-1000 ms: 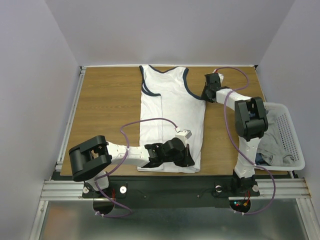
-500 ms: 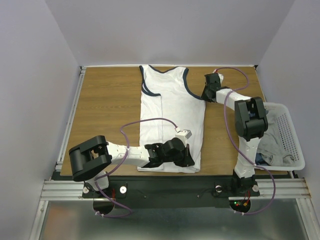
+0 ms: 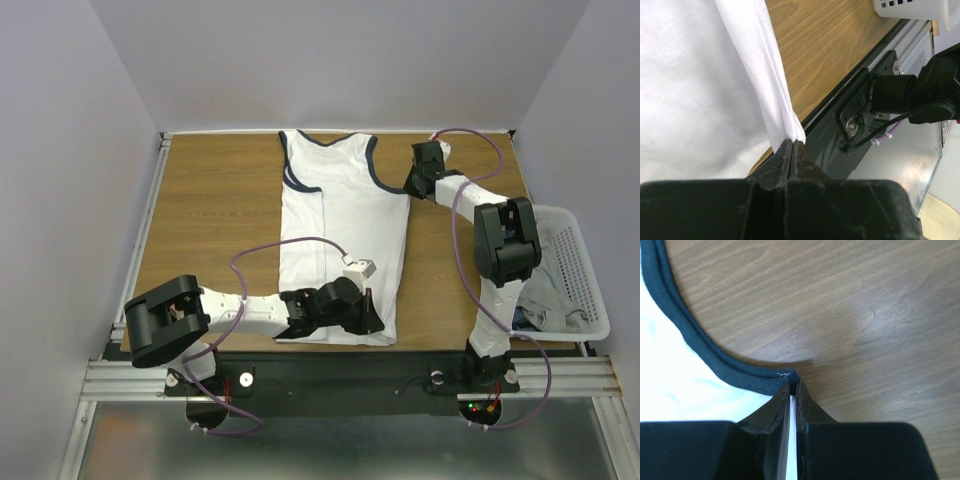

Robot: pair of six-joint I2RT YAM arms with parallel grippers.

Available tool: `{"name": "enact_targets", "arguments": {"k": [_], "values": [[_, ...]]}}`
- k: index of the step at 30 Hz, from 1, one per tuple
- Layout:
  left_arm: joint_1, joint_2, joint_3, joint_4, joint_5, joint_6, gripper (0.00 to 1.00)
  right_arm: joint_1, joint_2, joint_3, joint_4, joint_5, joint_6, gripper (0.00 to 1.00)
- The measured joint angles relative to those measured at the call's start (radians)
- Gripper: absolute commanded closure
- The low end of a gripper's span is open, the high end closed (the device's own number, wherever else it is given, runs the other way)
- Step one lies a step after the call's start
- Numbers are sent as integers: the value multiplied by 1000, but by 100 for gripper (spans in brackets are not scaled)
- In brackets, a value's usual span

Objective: Fold and stack the tank tops
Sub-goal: Fold the tank top

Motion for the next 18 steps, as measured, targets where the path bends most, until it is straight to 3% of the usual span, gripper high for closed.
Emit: {"name": "enact_targets", "arguments": {"k": [8,18], "values": [[0,-34,-42,3,-25,-24,100,30,-13,21,-20,4,14,100],[4,-104,-84,-60,-101,-66,100,129,8,165,-59,33,38,100]]}}
